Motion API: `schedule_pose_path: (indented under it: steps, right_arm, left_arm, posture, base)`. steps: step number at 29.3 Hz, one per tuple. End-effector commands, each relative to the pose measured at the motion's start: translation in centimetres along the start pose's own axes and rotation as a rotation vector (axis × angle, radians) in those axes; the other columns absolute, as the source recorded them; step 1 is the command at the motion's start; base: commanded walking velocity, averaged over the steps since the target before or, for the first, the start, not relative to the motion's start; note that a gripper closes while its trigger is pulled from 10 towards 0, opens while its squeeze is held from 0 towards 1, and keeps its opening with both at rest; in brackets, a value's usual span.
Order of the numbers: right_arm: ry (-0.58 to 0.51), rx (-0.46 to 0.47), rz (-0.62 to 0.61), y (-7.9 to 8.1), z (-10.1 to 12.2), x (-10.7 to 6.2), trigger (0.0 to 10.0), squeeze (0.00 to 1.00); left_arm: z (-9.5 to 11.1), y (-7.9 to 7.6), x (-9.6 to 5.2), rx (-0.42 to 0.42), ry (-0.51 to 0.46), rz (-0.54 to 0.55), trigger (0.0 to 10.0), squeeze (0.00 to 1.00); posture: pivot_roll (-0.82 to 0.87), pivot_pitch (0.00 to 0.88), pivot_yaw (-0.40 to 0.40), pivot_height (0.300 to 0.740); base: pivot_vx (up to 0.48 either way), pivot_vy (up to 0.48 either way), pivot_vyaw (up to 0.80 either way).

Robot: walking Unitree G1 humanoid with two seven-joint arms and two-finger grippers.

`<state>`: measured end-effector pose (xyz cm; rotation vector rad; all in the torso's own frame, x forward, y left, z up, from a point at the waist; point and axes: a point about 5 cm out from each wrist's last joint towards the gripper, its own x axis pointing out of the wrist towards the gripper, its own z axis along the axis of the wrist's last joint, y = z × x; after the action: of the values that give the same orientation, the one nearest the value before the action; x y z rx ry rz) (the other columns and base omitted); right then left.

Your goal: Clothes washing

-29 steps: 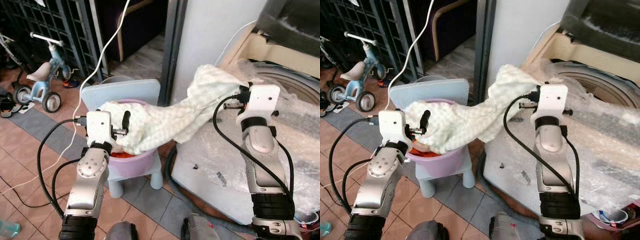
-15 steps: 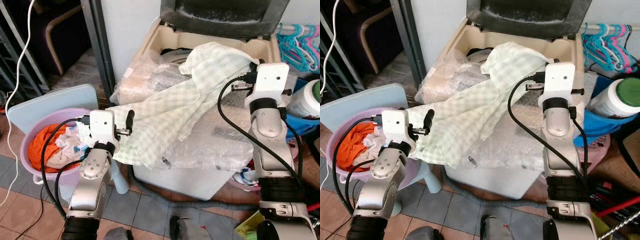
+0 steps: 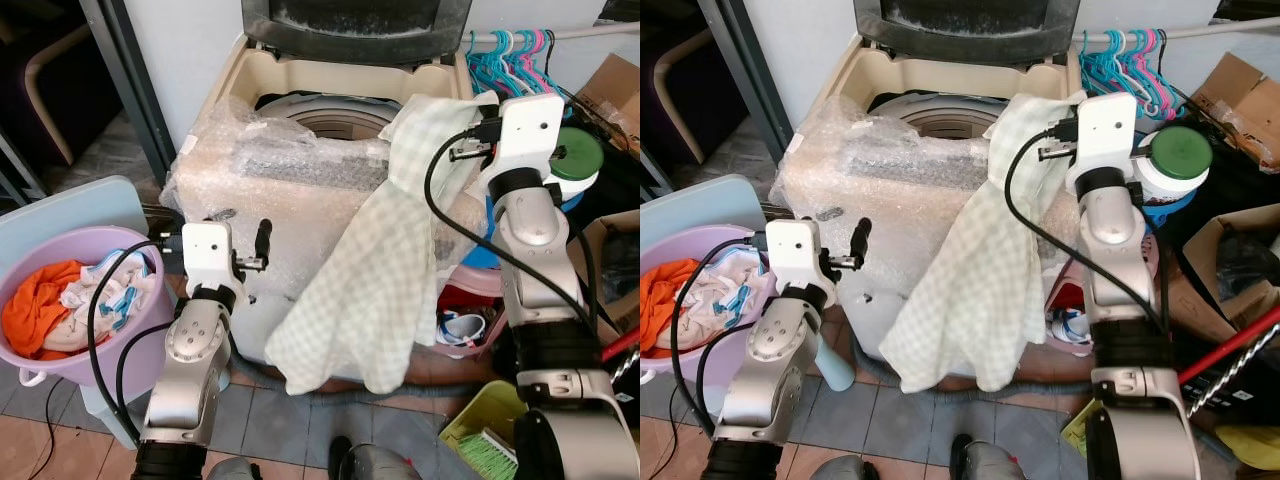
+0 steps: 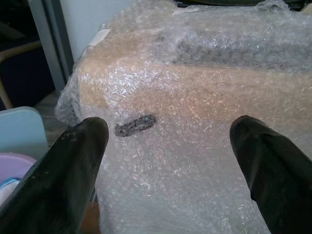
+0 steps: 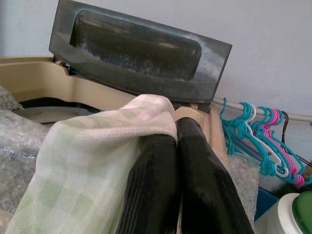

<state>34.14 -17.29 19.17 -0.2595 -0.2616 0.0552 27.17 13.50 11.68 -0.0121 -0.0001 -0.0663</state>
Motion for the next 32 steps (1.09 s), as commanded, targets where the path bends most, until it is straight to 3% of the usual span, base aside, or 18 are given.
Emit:
schedule_pose_path:
  steps: [1, 8, 10, 17, 19, 20, 21, 22, 23, 24, 26, 28, 32]
  right_arm:
    - [-0.028, 0.005, 0.022, 0.0, 0.7, 0.0, 10.0, 0.00]
    - [-0.078, -0.034, 0.058, 0.0, 1.9, 0.5, 10.0, 0.00]
    - [-0.129, -0.050, 0.041, -1.0, 3.4, 2.0, 10.0, 0.00]
    - [-0.219, -0.098, 0.043, -2.3, 6.6, 4.6, 10.0, 0.00]
    - [-0.279, -0.153, 0.055, -2.8, 9.0, 6.4, 10.0, 0.00]
    - [-0.279, -0.153, 0.055, -2.8, 9.0, 6.4, 10.0, 0.00]
    - [-0.313, -0.185, 0.031, -3.5, 10.8, 7.5, 10.0, 0.00]
    - [-0.321, -0.191, 0.025, -3.7, 11.2, 7.7, 10.0, 0.00]
    - [-0.331, -0.177, -0.003, -4.4, 12.2, 8.3, 10.0, 0.00]
    - [-0.364, -0.189, -0.060, -5.7, 14.5, 9.3, 10.0, 0.00]
    - [-0.412, -0.215, -0.120, -7.0, 17.2, 9.8, 10.0, 0.00]
    - [-0.502, -0.214, -0.230, -9.3, 21.6, 9.9, 10.0, 0.00]
    - [-0.538, -0.206, -0.258, -10.1, 23.2, 9.7, 10.0, 0.00]
  left_arm:
    - [0.1, 0.3, 0.0, -0.010, 0.002, 0.016, 10.0, 0.00]
    - [0.3, 0.1, 0.4, -0.028, -0.001, 0.012, 10.0, 0.00]
    - [0.1, -0.4, 0.3, -0.041, 0.013, 0.006, 10.0, 0.00]
    - [0.0, -0.2, 0.2, -0.032, 0.017, 0.005, 10.0, 0.00]
    - [-0.1, -0.2, 0.1, -0.040, 0.023, 0.008, 10.0, 0.00]
    - [-0.1, -0.2, 0.1, -0.040, 0.023, 0.008, 10.0, 0.00]
    - [0.0, -0.3, 0.0, -0.040, 0.023, 0.001, 10.0, 0.00]
    - [0.0, -0.3, 0.0, -0.040, 0.024, -0.001, 10.0, 0.00]
    - [0.0, -0.4, 0.0, -0.032, 0.021, -0.008, 10.0, 0.00]
    - [0.1, -0.5, 0.0, -0.028, 0.017, -0.016, 10.0, 0.00]
    - [0.1, -0.5, 0.0, -0.030, 0.017, -0.018, 10.0, 0.00]
    - [0.1, -0.5, 0.0, -0.023, 0.017, -0.022, 10.0, 0.00]
    - [0.2, -0.5, 0.0, -0.022, 0.015, -0.017, 10.0, 0.00]
  posture:
    - [0.00, 0.091, 0.005, 0.740]
    - [-0.01, 0.088, 0.010, 0.740]
    - [-0.01, 0.094, 0.012, 0.740]
    - [0.00, 0.102, 0.014, 0.740]
    - [0.00, 0.103, 0.016, 0.740]
    - [0.00, 0.103, 0.016, 0.740]
    - [0.01, 0.105, 0.017, 0.740]
    - [0.01, 0.105, 0.017, 0.740]
    - [0.01, 0.106, 0.018, 0.740]
    - [0.01, 0.106, 0.018, 0.740]
    - [0.02, 0.109, 0.022, 0.740]
    - [0.02, 0.110, 0.020, 0.740]
    - [0.02, 0.109, 0.012, 0.740]
  base:
    - [0.349, 0.270, 0.00]
    - [0.384, 0.275, 0.00]
    - [0.379, 0.294, 0.00]
    - [0.361, 0.317, 0.00]
    - [0.360, 0.317, 0.00]
    - [0.360, 0.315, 0.00]
    - [0.240, 0.307, 0.00]
    - [0.000, 0.000, 0.00]
    - [0.000, 0.000, 0.00]
    - [0.000, 0.000, 0.00]
    - [0.000, 0.000, 0.00]
    - [0.000, 0.000, 0.00]
    - [0.000, 0.000, 0.00]
